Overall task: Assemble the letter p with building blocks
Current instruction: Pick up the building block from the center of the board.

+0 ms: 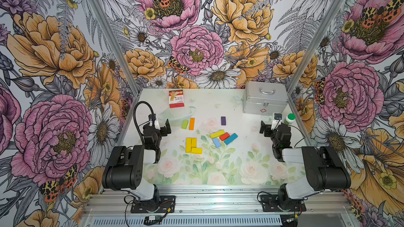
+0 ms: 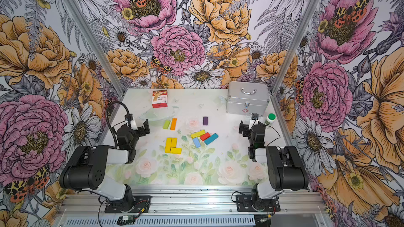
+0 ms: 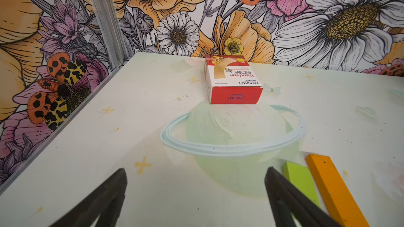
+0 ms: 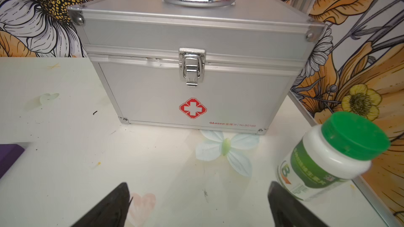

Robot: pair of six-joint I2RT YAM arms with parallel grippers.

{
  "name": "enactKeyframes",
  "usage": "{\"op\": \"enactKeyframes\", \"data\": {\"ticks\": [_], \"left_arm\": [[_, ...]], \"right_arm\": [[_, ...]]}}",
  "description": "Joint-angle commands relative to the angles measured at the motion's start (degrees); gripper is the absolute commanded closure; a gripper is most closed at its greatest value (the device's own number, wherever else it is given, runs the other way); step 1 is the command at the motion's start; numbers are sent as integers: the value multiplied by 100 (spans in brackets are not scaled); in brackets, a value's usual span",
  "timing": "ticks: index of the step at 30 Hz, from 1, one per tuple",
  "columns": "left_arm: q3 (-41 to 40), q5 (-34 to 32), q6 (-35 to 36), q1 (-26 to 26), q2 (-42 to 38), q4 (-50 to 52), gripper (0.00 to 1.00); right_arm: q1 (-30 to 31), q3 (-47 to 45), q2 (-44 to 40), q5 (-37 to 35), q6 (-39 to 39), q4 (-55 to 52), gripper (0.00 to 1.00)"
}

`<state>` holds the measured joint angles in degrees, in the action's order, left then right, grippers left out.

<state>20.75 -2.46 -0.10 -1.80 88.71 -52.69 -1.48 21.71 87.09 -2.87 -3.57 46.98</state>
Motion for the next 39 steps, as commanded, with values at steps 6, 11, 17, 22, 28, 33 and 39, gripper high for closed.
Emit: {"op": "enactKeyframes", "data": {"ticks": [6,11,17,22,28,33,39], "left_arm": [[-168,752,-254,-378,14,-596,1],[-62,367,-206,-244,-2,-361,1],[104,-150,9,58,-20,-8,1],[-71,-679,458,560,-488,16,1],[838,-1696,456,1595,-1991,2694,2],[2403,-1277,-758,1685,-1770,4957,1],[4335,-570,-1533,2000,-452,6944,1]], "right_arm": [[-28,192,54,68,-61,-57,1],[-27,180,45,59,-59,-56,1],[-18,188,51,50,-64,-50,1],[131,394,-305,-398,-33,-819,1],[464,2286,-768,-717,-710,-4355,1],[687,2702,-562,-499,-1297,-5242,1],[833,2892,-393,-185,-1701,-5785,1]]}}
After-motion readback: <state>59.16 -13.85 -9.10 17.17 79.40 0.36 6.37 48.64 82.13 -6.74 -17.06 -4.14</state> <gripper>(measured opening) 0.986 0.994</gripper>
